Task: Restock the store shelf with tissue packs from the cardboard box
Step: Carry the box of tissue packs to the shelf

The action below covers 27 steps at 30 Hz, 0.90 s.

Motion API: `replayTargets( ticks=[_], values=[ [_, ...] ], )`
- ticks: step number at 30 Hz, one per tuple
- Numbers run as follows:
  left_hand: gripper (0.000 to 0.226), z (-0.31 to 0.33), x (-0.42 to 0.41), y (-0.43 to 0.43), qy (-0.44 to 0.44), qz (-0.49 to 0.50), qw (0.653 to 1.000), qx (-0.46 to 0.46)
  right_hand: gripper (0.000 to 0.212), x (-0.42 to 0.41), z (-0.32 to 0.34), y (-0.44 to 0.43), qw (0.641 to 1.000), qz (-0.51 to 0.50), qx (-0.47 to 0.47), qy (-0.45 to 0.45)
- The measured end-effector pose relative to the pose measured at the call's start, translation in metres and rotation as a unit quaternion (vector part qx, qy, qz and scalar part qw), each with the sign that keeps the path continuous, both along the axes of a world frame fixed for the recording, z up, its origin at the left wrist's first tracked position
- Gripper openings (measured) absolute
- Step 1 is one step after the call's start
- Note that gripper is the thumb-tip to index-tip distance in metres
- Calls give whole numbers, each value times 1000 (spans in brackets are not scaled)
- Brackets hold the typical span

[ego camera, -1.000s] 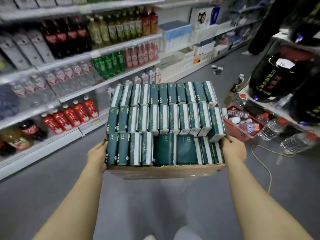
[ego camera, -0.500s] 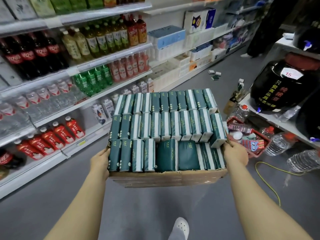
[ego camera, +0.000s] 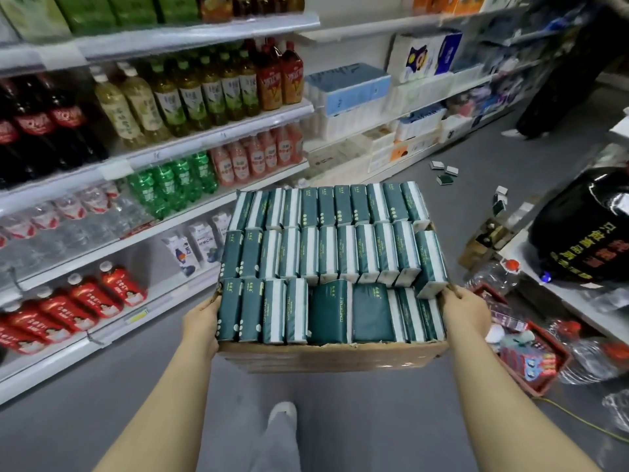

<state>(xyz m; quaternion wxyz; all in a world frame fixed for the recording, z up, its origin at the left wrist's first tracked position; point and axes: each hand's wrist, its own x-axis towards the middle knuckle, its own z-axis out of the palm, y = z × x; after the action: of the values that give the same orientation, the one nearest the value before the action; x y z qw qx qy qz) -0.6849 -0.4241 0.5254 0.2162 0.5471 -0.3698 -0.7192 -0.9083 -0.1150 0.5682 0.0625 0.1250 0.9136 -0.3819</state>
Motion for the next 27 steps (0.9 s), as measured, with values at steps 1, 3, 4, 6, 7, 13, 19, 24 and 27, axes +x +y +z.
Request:
replayTargets(
  ticks=[1, 3, 4, 6, 7, 13, 19, 24, 27],
  values=[
    [30, -2, -19, -13, 0, -5, 1000, -1, 26, -16, -1, -13, 1000, -3, 3, 0],
    [27, -5, -54, -38, -7, -15, 1000, -1, 26, -47, -2, -35, 1000, -5, 10, -1],
    [29, -6, -70, -50, -13, -20, 1000, 0, 27, -61, -1, -45, 1000, -6, 12, -2],
    [32, -2, -101, -69, -26, -19, 999, 3, 27, -87, 1, -59, 1000, -8, 20, -7],
    [31, -1, -120, -80, -29, -21, 999, 2, 27, -103, 1, -66, 1000, -14, 15, -10],
    [20, 1, -228, -107, -28, -32, 999, -6, 27, -201, -9, -91, 999, -28, 26, -17],
    [33, -9, -347, -100, -46, -19, 999, -6, 28, -336, -17, -97, 999, -18, 27, -23],
    [21, -15, -437, -85, -57, 14, 998, 13, 28, -453, -12, -101, 998, 35, 34, -30],
    [21, -16, -480, -82, -57, 25, 998, 17, 28, -507, -9, -108, 997, 53, 48, -36]
  ],
)
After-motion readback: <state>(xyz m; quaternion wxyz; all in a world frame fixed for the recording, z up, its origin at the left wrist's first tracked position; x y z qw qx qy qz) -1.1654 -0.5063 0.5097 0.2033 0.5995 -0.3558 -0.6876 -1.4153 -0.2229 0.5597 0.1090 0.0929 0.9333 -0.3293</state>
